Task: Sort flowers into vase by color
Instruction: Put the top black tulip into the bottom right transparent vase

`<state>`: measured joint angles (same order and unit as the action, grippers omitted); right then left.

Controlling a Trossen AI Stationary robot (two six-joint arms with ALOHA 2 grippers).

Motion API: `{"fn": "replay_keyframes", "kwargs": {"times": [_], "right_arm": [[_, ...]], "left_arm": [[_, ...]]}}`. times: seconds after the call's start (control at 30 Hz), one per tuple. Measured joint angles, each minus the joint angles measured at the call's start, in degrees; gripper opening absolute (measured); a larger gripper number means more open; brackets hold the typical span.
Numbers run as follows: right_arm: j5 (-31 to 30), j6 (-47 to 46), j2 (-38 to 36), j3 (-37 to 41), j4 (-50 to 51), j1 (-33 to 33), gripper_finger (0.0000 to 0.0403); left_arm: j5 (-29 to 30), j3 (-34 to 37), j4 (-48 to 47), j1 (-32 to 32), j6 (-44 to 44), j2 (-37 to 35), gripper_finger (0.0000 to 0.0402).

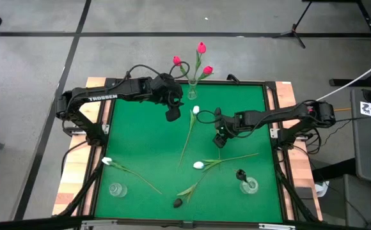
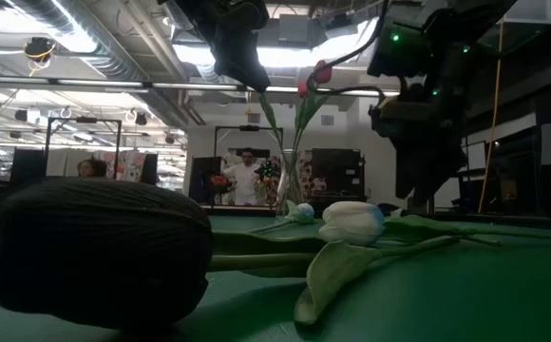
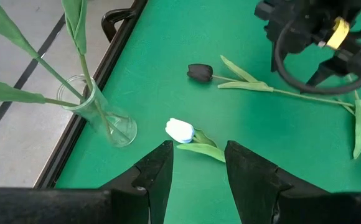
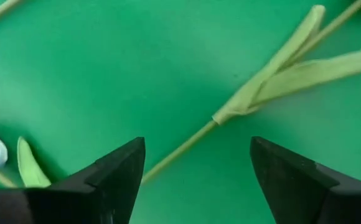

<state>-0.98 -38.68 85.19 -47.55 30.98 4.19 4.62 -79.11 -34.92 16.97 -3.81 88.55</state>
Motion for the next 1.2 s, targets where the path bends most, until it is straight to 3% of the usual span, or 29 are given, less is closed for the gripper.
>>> {"fn": "replay_keyframes", "kwargs": {"times": [0.3,0.4,0.8,1.07,1.2], "right_arm": [[-2.5,-2.7,5.4,0.0,-1.4,0.9,0.0272],[-2.4,-4.8,5.9,0.0,-1.4,0.8,0.0249],[-3.2,-3.1,5.8,0.0,-0.9,0.7,0.0013],[-2.9,-2.8,5.6,0.0,-1.9,0.7,0.0005],[-0.2,-2.6,5.6,0.0,-1.9,0.7,0.0029]], "left_arm": [[0.0,0.0,-0.5,0.0,0.0,0.0,0.0143],[0.0,0.0,-0.5,0.0,-0.1,0.0,0.0143],[0.0,0.0,-0.5,0.0,-0.6,0.0,0.0143],[0.0,0.0,-0.5,0.0,-0.1,0.0,0.0143],[0.0,0.0,-0.5,0.0,0.0,0.0,0.0143]]}}
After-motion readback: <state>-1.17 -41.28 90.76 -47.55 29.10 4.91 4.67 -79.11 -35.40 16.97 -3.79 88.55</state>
